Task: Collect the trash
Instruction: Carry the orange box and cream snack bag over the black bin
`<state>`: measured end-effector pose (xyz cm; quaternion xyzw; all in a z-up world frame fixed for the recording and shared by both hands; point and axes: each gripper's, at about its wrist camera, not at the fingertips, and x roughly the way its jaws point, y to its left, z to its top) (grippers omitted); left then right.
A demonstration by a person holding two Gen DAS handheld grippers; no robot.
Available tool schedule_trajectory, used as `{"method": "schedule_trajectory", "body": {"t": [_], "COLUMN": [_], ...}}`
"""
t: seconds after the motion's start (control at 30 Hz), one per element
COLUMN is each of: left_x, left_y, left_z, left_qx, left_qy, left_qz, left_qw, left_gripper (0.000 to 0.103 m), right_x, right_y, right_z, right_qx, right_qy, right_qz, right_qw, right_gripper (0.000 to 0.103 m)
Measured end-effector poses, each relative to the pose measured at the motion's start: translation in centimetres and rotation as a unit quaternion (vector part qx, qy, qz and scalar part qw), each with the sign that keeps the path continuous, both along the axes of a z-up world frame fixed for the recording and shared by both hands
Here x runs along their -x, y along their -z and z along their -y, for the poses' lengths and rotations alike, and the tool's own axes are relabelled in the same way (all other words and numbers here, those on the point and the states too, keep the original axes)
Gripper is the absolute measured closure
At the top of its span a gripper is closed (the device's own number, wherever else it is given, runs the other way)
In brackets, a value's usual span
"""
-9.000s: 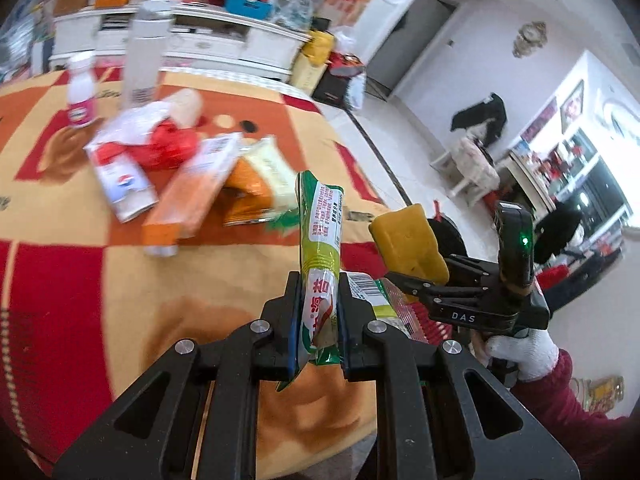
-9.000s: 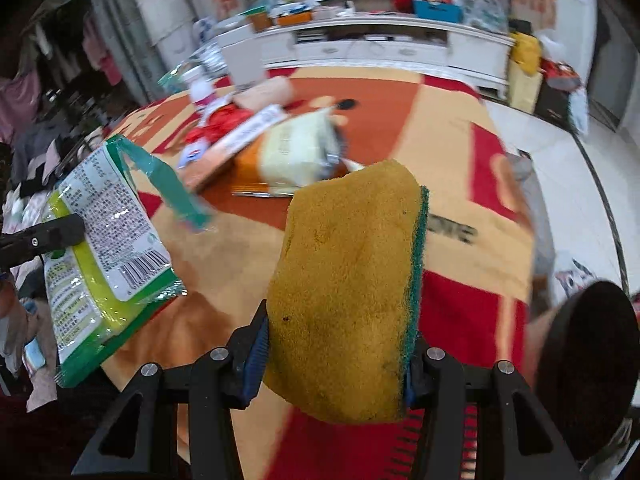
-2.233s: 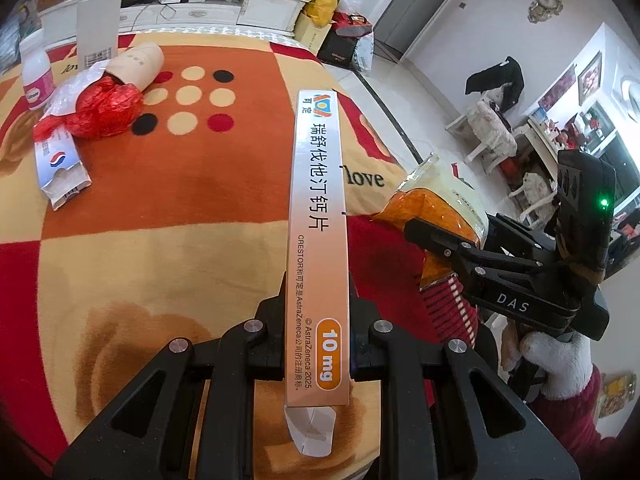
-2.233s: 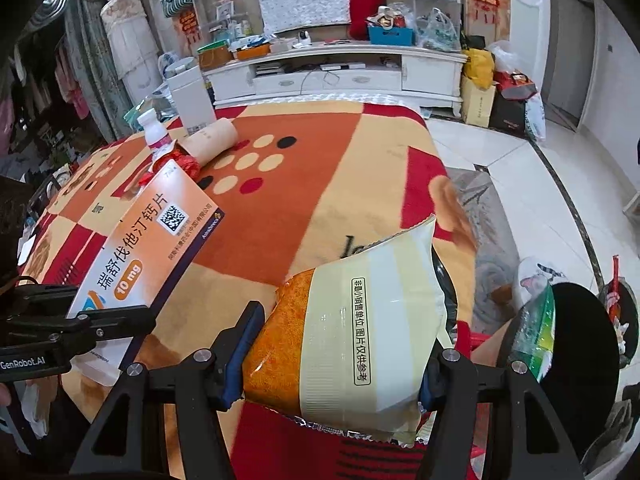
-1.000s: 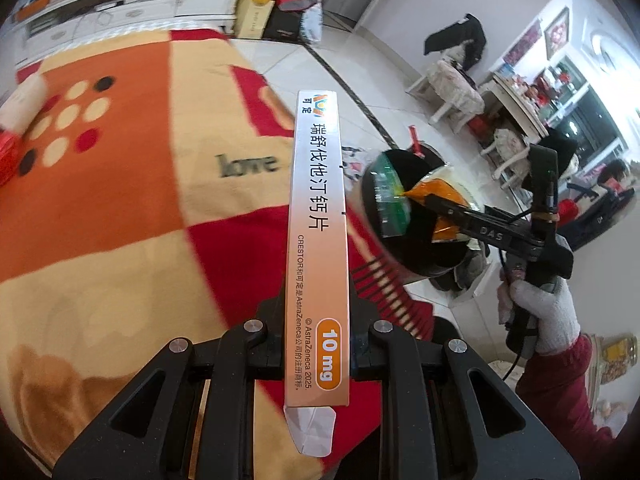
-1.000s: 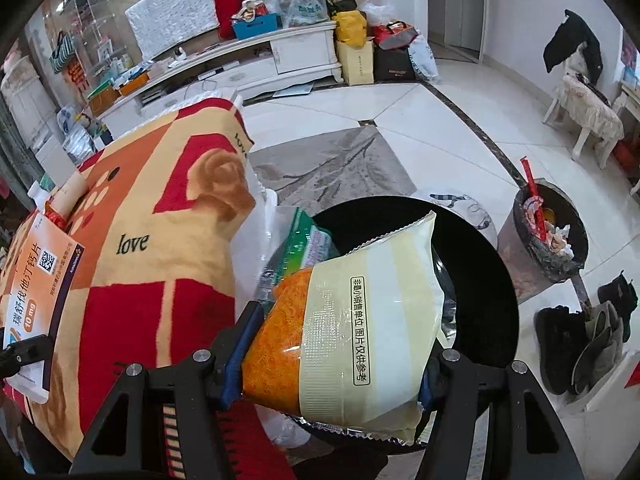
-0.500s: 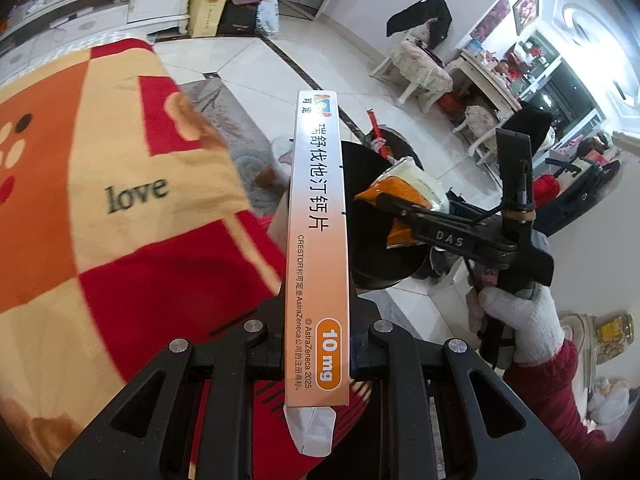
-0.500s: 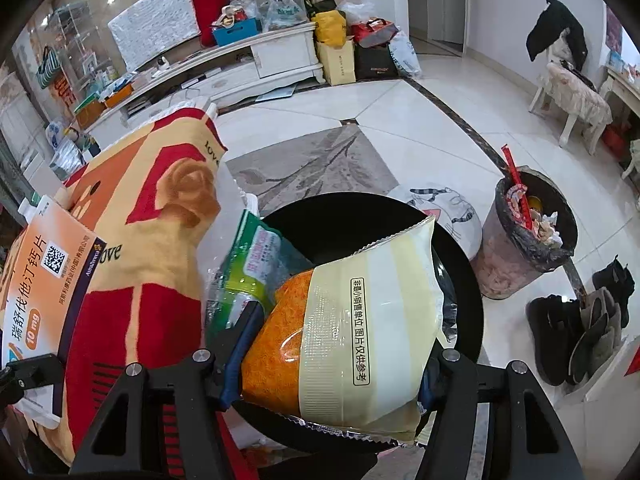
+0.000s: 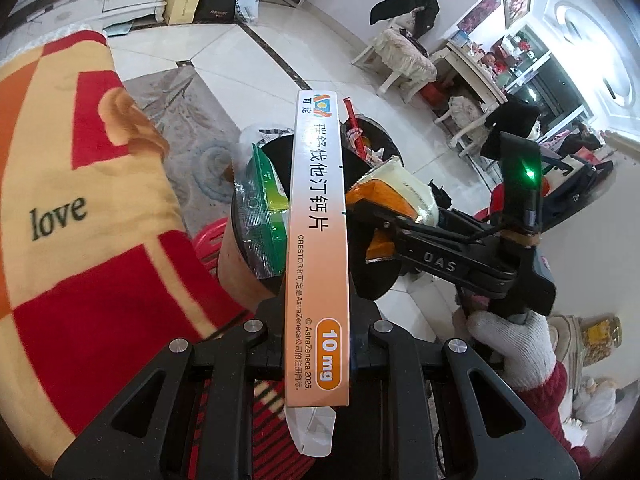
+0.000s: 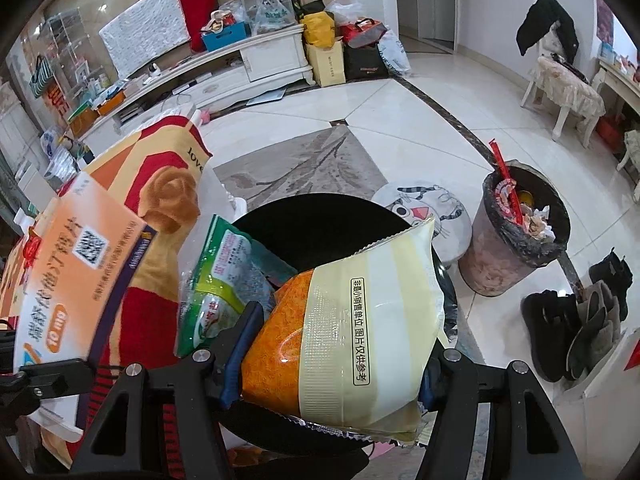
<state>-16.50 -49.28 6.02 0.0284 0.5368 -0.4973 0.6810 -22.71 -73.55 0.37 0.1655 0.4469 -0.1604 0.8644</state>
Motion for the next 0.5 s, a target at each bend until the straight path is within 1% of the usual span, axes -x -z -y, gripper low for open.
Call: {"method": "schedule_trajectory", "body": {"t": [0.13,0.23,0.3,0.4,0.5], "left_x": [-0.5,-0.9,-1.0,-1.3,-1.8], "left_y": [0.8,1.3,1.6,2.1,2.7], "left_z": [0.5,1.0,1.6,1.9,2.5], "left_qx": [-0.001,0.0,-0.004,-0.008,-0.007], "left_qy": [-0.004,-0.005,-0.006,-0.01,-0.016], "left_qz": [-0.016,-0.027,-0.029,-0.038,-0.055], "left_qw": [0.9999,0.9996,0.9995,0.9992,0.9983], "left_gripper": [0.085,0.085,0.085,0.085,0.085], "right_x": [0.1,0.1,0.0,0.1,0.7], "right_y": [0.0,-0.1,-0.3,-0.6,-1.3], "right_z": [0.5,0.9,1.2,1.6,2.1], "right_qx": [0.0,-0.002,-0.008,-0.011,-0.014], "right_qy": [0.002,0.006,0.009,0.015,0.027], "right_qz": [0.0,0.003,0.007,0.012,0.024], "right_qw": [1.0,1.0,1.0,1.0,0.999], "right_gripper": [0.04,0.033,0.027,0.021,0.02]}}
